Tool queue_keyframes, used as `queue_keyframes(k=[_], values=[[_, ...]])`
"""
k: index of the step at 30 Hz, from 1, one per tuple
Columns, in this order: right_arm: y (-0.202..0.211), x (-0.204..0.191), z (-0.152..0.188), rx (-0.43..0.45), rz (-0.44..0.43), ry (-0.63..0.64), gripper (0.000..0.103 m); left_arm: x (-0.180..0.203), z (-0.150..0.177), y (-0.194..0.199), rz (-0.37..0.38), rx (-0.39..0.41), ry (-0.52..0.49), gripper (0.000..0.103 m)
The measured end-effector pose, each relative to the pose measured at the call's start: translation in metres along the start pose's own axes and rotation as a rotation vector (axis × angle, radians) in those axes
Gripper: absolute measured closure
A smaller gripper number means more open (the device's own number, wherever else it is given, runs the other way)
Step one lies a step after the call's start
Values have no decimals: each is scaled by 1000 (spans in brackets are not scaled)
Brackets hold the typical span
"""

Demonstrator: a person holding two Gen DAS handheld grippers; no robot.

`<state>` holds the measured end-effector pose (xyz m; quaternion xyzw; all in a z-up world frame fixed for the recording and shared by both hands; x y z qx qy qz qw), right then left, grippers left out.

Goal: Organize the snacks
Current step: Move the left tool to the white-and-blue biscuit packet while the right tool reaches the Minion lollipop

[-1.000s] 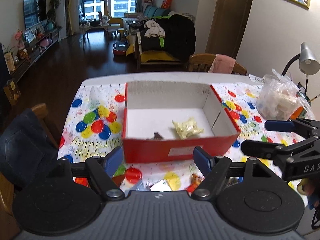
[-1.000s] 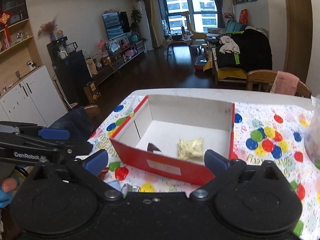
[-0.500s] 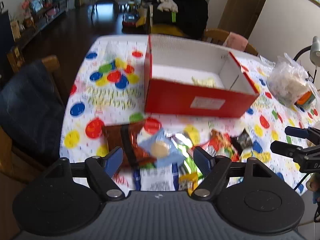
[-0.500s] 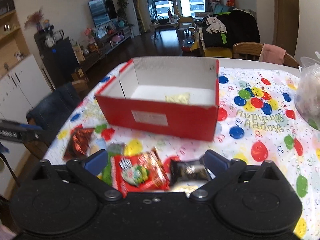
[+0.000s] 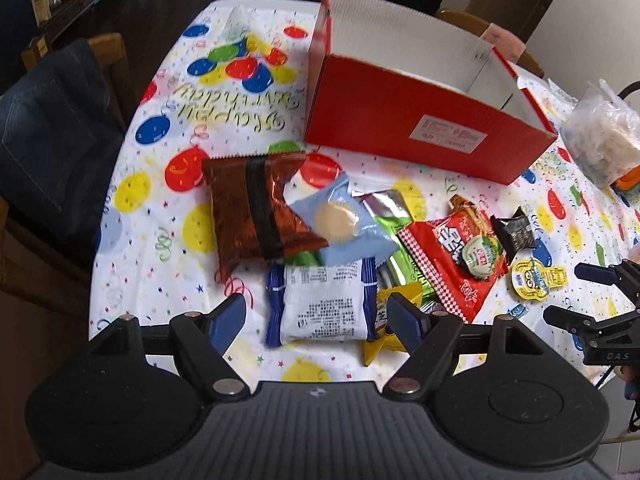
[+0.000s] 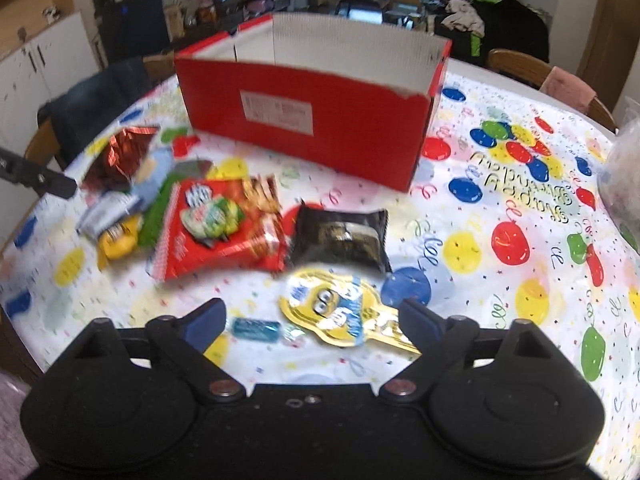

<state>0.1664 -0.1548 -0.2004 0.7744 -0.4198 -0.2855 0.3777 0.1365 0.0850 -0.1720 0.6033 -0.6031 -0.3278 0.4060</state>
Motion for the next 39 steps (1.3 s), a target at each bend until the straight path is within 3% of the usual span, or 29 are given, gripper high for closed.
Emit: queue_keyframes(k=[10,15,20,24,32,33,35,39], values=[[-29,14,-5,-73,-19,123,28,-10,4,-22,-18,-52,86,26],[-36,12,-8,-98,-64,161,30,-9,3,-33,44,-78,136,26],[-38,11,-10,-119,-110,174,37,-22,-1,-38,120,-120,353,26],[-38,10,-10,-128,-133,196,38,-28,-4,-39,129,-140,497,26],[-38,13,-11,-139,-155,216,43,-29,-1,-43,117,-174,636,26],[-38,14,-11,-140,-152,220,42,-29,-1,-43,117,-173,649,26],[-40,16,-10,-151,-142,226,31,-30,0,-43,119,-175,677,26],[-42,18,-8,-156,-160,241,34,-32,2,-47,106,-188,746,26]])
Point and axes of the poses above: each gripper's, at about its wrist camera, not at the fingertips, and y roughly against the way its jaws point, x to its right, z to its underside, the point moved 6 cm from there along -y, roughly the way its jaws point, and after that the axes turned 12 degrees about -y, right-handed, at the moved point
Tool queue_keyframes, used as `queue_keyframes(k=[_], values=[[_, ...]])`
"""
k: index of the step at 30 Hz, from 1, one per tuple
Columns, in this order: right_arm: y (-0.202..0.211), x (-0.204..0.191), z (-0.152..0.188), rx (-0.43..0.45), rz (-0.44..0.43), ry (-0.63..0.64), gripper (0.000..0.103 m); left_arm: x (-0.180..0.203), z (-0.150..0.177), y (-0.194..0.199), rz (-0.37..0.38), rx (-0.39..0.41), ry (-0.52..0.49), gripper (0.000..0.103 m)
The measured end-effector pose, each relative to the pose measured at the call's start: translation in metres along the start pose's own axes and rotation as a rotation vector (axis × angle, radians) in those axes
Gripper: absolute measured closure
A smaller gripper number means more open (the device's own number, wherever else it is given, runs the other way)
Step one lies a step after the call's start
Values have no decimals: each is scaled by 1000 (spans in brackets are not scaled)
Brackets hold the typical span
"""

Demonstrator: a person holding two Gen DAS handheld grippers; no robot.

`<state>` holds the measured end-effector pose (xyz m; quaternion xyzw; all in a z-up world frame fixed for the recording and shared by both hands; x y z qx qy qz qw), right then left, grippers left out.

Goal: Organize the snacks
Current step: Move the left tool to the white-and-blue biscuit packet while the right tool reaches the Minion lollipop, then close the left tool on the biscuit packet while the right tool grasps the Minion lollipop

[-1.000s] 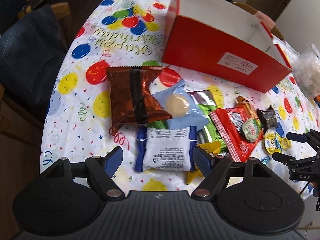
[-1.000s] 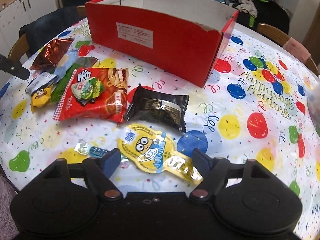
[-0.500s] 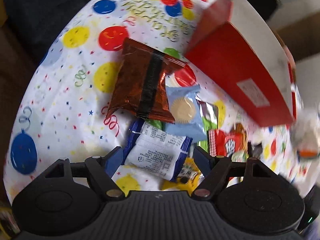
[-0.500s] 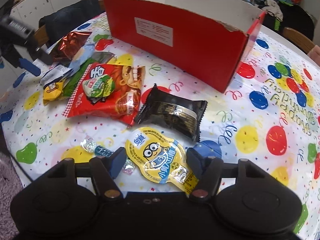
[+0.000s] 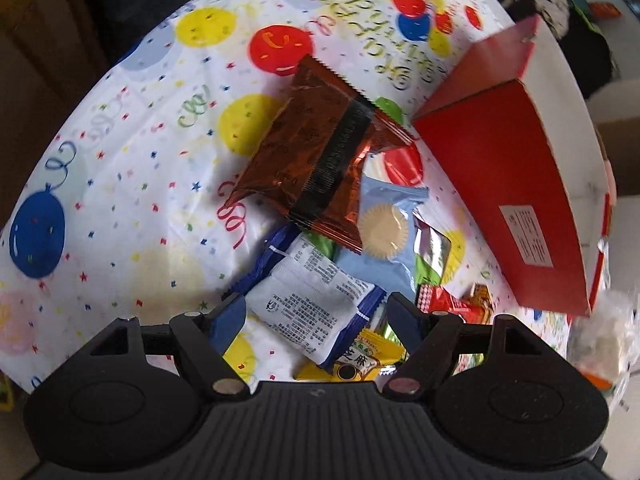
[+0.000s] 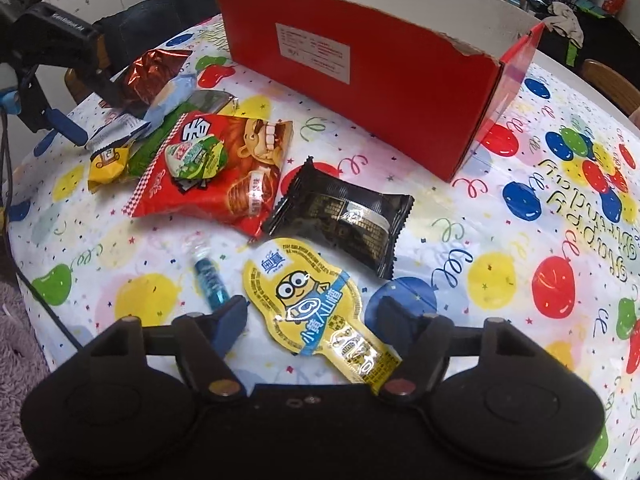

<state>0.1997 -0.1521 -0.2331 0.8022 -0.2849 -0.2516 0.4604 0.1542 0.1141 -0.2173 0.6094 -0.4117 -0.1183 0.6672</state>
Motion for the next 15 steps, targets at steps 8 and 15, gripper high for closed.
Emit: queue_keyframes(k=[8,15], values=[[3,-2,-4,11,-44,26,52,-7,-1,7,-14,31,207,26],[4,-2,-2,10,-64,34,53,-13,4,3,-84,25,379,26]])
Point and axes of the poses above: each gripper's, at about its wrist camera, not at the fingertips, and y roughly against the way its jaws point, x to its right, z to its underside, the point moved 6 cm from there along -y, roughly the way its jaws point, and after that the axes turned 12 degrees about -y, right-handed, at the moved point
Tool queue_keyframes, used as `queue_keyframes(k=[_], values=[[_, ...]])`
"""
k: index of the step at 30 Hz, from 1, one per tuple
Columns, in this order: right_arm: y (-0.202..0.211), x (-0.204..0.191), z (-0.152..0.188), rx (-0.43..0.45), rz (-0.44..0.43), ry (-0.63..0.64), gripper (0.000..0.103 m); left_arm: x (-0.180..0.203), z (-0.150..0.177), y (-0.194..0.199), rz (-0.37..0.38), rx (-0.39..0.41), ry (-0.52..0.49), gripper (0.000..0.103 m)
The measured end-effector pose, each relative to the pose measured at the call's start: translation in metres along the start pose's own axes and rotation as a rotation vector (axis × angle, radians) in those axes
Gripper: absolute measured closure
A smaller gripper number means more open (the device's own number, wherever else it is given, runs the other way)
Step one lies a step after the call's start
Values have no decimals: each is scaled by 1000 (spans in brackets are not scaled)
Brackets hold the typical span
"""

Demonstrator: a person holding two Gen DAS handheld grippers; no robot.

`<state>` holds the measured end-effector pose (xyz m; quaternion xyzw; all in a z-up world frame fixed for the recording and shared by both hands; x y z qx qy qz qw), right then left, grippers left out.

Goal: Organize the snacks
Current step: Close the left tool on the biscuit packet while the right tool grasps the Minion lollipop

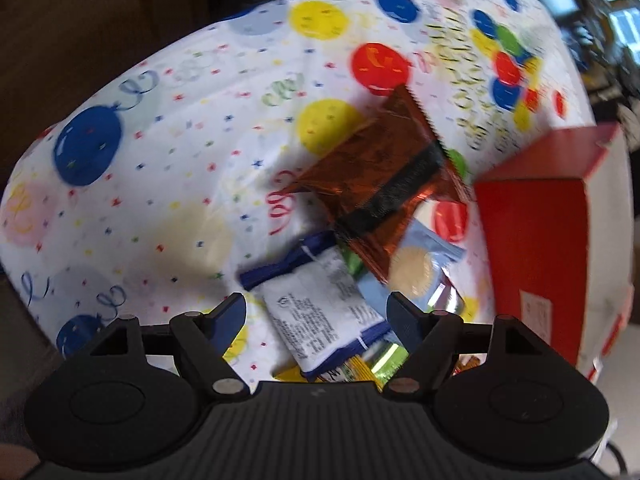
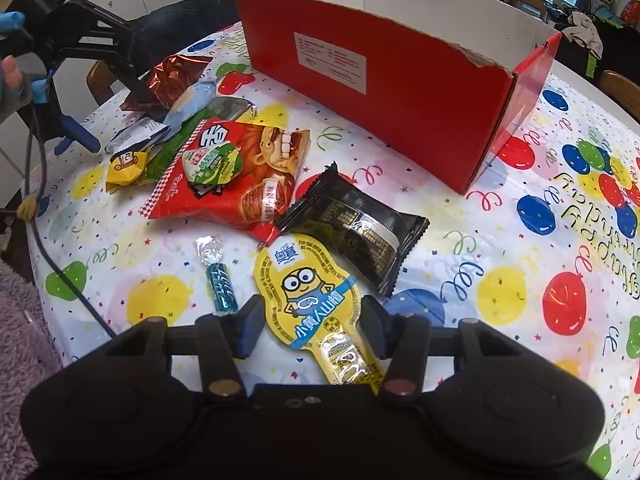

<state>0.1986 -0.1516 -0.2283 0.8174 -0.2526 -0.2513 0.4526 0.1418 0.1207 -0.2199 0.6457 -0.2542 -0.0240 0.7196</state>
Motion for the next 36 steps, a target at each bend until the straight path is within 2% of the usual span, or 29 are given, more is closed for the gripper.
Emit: queue_keyframes(k=[6,14,19,28,36], values=[[2,1,2,-3,-16,-9,53,-4,2,-11,-11,-26,50,26],[5,-2,4,-4,-19,-12,53,-4,1,-14,-45,-19,85,26],[9,-8,4,3,-6,12,53,10,4,-21,-175,-37,-13,26],[24,-13,1,52,24,14,53,11,6,-22,-219,-40,-143,28],[39,-4,-6,95,47,-66,53,4,3,-16,-223,-31,-200,56]])
Point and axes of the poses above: each gripper's, at about its wrist camera, not at the fingertips, and y roughly against the way its jaws point, x to its right, z to its underside, the point moved 6 cm from there along -y, roughly the way its jaws point, and after that the axes turned 12 degrees about -y, right-handed, at the moved point
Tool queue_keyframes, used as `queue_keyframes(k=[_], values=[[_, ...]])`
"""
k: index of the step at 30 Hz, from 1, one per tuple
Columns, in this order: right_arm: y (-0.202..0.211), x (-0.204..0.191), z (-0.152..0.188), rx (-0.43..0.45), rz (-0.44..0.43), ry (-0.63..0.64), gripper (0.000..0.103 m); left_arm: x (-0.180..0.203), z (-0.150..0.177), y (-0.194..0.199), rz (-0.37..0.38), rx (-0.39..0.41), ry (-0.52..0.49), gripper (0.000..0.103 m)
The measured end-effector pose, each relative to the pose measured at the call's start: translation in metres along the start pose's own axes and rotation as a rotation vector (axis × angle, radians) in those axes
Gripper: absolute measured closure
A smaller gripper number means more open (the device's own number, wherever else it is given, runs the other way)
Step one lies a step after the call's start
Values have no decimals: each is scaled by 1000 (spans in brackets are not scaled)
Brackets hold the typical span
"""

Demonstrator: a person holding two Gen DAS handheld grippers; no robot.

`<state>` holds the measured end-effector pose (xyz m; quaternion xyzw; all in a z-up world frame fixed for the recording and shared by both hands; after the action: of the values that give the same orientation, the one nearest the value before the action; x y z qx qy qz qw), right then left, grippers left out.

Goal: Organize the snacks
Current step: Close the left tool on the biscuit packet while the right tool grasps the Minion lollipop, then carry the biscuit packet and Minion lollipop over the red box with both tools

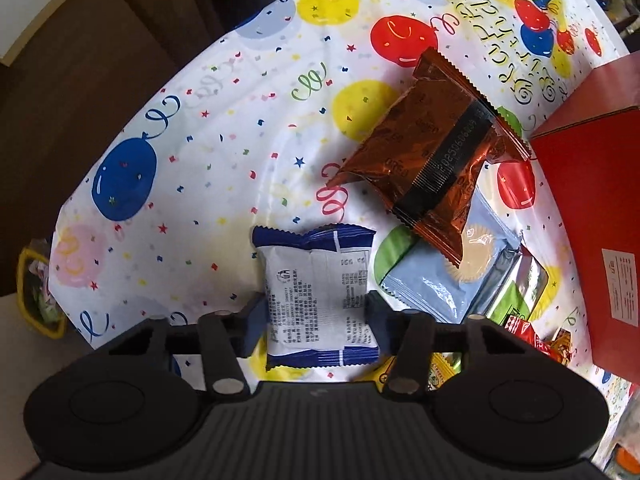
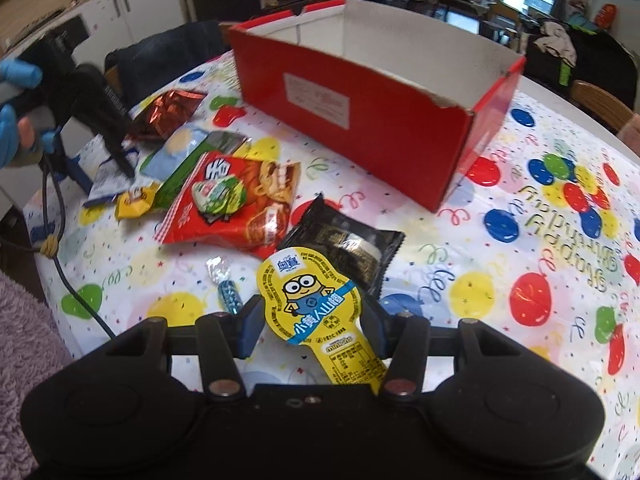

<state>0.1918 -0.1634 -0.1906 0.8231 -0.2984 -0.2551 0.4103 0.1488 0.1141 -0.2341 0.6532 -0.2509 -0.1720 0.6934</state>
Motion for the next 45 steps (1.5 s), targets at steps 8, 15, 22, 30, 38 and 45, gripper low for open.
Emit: queue_keyframes(k=[8,15,22,30,38,45], values=[[12,-6,-18,55,-19,-83,53,-25,4,6,75,-3,7,57],[17,-15,-32,94,-8,-141,53,-34,5,21,113,23,-34,57],[25,-27,-41,141,15,-196,53,-34,5,51,138,102,-145,57],[40,-47,-49,213,54,-242,53,-16,2,77,159,228,-306,57],[59,-69,-60,299,118,-276,53,4,0,111,212,339,-494,57],[73,-77,-76,367,194,-309,53,32,4,134,224,406,-699,57]])
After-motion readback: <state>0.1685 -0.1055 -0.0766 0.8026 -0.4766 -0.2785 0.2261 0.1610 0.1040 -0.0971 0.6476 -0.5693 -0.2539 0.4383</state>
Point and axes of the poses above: each gripper's, at about its wrist camera, not at the fingertips, and y roughly against the way its jaws point, x to its right, z to its underside, the point moved 6 cm from there along -y, roughly the way its jaws point, and after that the axes turned 12 degrees about -y, right-handed, at the moved point
